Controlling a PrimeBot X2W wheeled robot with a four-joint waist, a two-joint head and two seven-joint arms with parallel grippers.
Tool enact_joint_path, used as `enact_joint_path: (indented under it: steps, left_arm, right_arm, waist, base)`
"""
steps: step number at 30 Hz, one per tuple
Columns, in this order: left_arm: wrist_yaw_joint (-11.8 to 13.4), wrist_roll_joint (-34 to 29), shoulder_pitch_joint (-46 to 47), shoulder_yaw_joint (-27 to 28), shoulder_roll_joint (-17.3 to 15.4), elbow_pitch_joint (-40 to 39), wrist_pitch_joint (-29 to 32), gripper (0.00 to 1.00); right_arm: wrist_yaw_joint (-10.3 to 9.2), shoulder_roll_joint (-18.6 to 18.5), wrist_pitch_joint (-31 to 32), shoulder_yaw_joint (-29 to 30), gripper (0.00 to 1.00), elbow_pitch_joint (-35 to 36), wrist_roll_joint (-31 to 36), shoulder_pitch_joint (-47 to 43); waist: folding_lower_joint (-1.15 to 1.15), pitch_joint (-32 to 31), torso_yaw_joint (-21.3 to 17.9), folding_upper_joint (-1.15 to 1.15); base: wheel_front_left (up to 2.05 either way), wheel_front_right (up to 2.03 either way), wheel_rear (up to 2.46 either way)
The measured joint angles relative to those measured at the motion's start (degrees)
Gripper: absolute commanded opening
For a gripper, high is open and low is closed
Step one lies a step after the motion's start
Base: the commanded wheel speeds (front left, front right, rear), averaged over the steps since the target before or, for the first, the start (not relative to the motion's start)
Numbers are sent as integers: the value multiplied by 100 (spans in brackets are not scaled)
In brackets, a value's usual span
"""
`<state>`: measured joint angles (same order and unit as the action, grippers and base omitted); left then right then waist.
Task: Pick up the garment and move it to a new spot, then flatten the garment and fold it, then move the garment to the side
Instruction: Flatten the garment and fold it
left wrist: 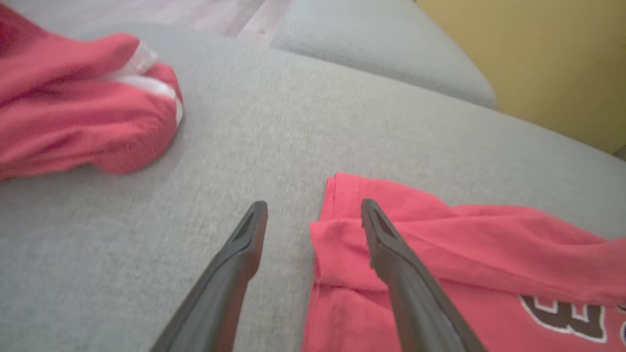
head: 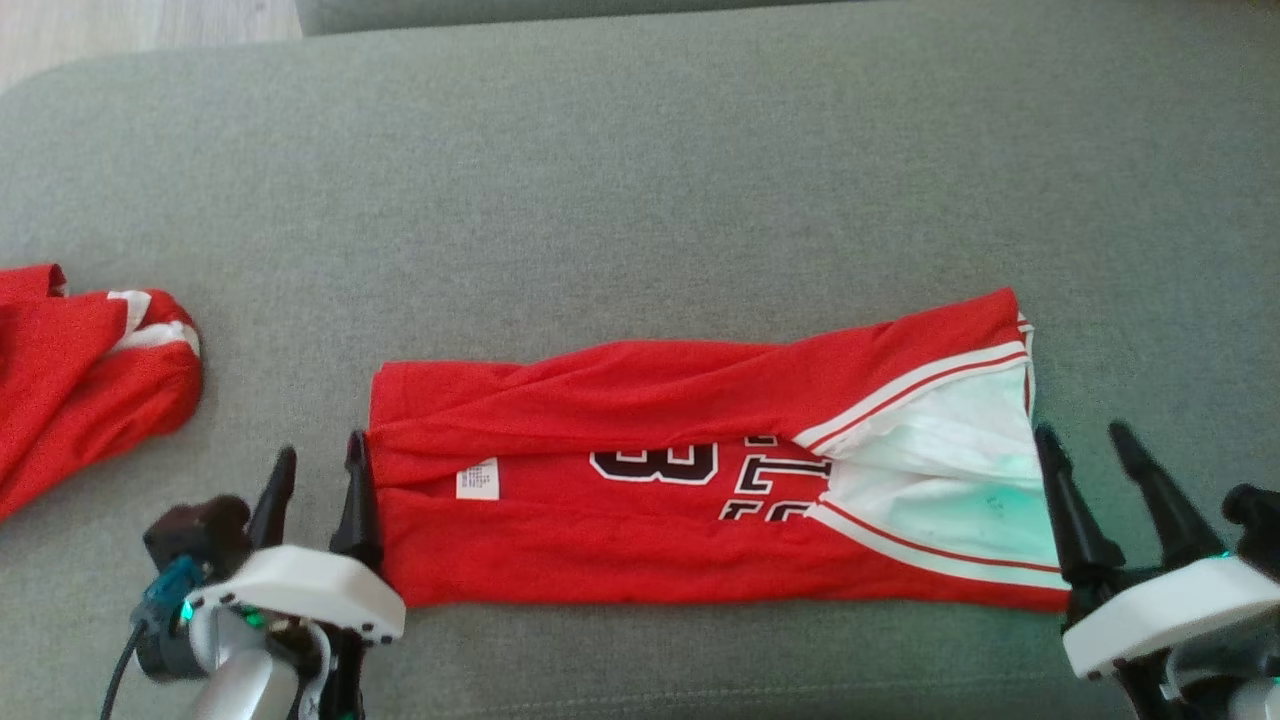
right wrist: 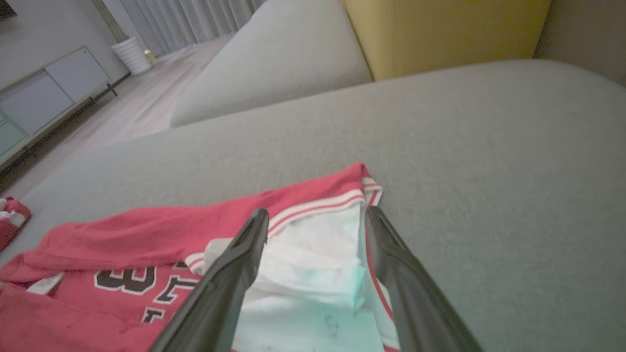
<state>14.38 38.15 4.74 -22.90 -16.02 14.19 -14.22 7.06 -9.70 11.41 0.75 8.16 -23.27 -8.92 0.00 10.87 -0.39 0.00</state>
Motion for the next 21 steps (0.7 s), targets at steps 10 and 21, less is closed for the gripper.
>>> enact_joint_path:
  steps: [10,21]
  left_arm:
    - [177,-887,-152,134,16,-1088,-8,100]
    - [233,-1112,-430,-102,-23,-1240,2,100]
  right_arm:
    - [0,180,-806,-16,100,560,811,186]
    - [0,234,-848,-73,100,368,903,128]
  waist:
    - [0,-327,-17,0]
    - [0,-521,8,0]
  base:
    - [0,0,0]
    - [0,0,0]
